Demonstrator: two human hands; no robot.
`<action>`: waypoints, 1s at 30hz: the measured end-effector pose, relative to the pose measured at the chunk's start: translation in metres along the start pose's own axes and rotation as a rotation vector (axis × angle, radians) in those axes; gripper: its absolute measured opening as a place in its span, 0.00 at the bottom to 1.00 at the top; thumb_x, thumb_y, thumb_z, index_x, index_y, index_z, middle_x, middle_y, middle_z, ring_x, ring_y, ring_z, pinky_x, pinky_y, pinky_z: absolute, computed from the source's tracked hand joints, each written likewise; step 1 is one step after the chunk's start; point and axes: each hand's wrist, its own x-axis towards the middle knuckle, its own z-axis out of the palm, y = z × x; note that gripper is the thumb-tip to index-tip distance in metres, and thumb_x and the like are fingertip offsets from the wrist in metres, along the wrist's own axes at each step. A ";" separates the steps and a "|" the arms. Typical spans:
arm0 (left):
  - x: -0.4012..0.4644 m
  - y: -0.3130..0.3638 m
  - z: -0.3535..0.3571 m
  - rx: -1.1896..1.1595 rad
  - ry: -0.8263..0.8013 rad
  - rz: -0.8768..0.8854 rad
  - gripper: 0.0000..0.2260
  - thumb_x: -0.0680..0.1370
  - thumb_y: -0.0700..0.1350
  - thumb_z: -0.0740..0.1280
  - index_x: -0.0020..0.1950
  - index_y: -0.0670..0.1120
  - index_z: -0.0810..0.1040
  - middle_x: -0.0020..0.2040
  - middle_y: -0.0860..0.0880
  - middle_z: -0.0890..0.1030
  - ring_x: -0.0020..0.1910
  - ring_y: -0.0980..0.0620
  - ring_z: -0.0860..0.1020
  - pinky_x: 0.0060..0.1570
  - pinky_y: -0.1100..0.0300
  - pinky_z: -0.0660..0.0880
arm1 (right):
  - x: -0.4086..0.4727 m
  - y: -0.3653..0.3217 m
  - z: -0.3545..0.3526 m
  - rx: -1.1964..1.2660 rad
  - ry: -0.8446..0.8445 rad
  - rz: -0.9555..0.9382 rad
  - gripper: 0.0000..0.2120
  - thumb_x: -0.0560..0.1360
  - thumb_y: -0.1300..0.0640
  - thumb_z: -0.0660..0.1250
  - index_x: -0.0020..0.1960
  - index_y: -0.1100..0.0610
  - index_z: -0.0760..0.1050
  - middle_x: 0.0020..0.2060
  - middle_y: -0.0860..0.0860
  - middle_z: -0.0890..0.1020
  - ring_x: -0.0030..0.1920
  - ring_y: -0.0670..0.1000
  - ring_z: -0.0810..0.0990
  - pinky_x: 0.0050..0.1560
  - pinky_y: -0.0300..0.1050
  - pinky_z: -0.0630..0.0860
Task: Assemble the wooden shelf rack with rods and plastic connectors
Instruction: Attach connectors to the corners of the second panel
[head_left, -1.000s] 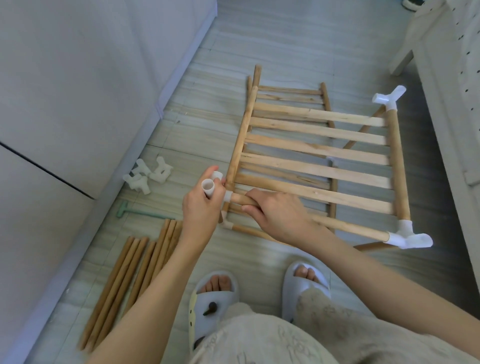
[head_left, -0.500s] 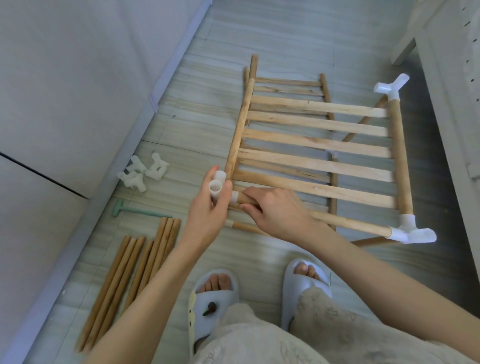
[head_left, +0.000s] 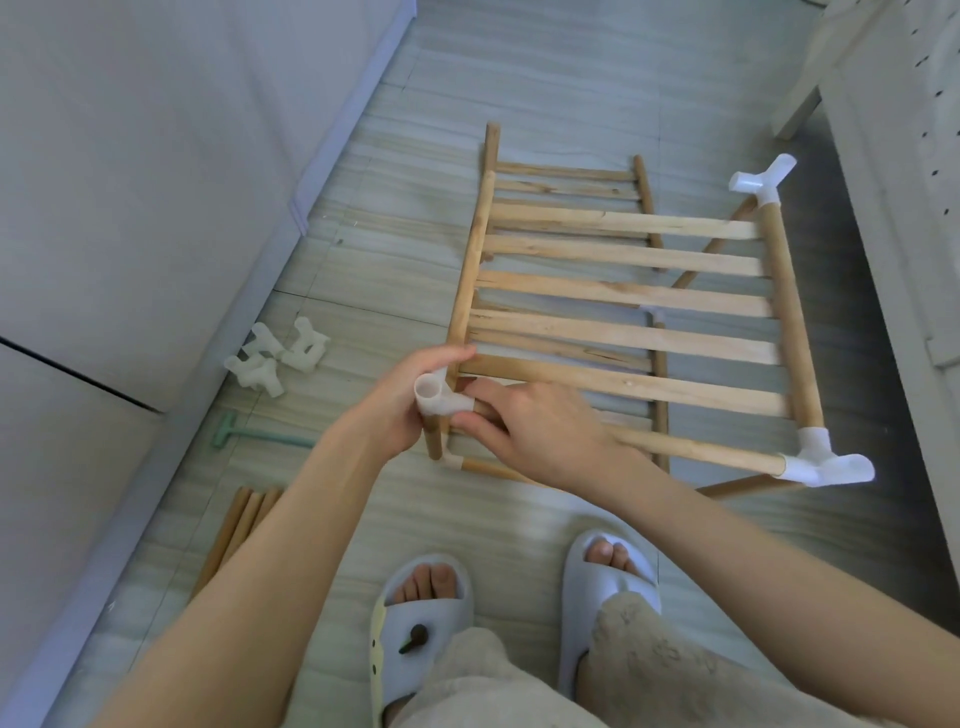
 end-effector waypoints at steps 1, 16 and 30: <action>0.002 -0.002 0.001 -0.004 0.017 0.004 0.08 0.77 0.47 0.61 0.47 0.43 0.76 0.35 0.48 0.76 0.32 0.52 0.76 0.28 0.63 0.71 | 0.000 0.000 0.001 -0.007 0.008 0.000 0.21 0.78 0.38 0.50 0.61 0.50 0.71 0.48 0.51 0.83 0.47 0.58 0.80 0.35 0.46 0.63; 0.013 -0.018 0.002 0.044 0.177 0.087 0.09 0.70 0.38 0.64 0.50 0.40 0.74 0.43 0.41 0.72 0.38 0.45 0.71 0.32 0.55 0.65 | -0.007 0.008 0.012 -0.087 0.043 -0.074 0.21 0.80 0.42 0.51 0.64 0.51 0.70 0.49 0.49 0.82 0.43 0.58 0.80 0.33 0.45 0.59; 0.006 -0.022 0.015 0.125 0.146 0.178 0.30 0.73 0.64 0.59 0.66 0.45 0.72 0.58 0.40 0.79 0.52 0.42 0.80 0.47 0.50 0.76 | -0.012 0.021 -0.009 0.014 -0.003 -0.057 0.20 0.78 0.39 0.55 0.58 0.52 0.74 0.44 0.52 0.83 0.44 0.59 0.80 0.36 0.44 0.62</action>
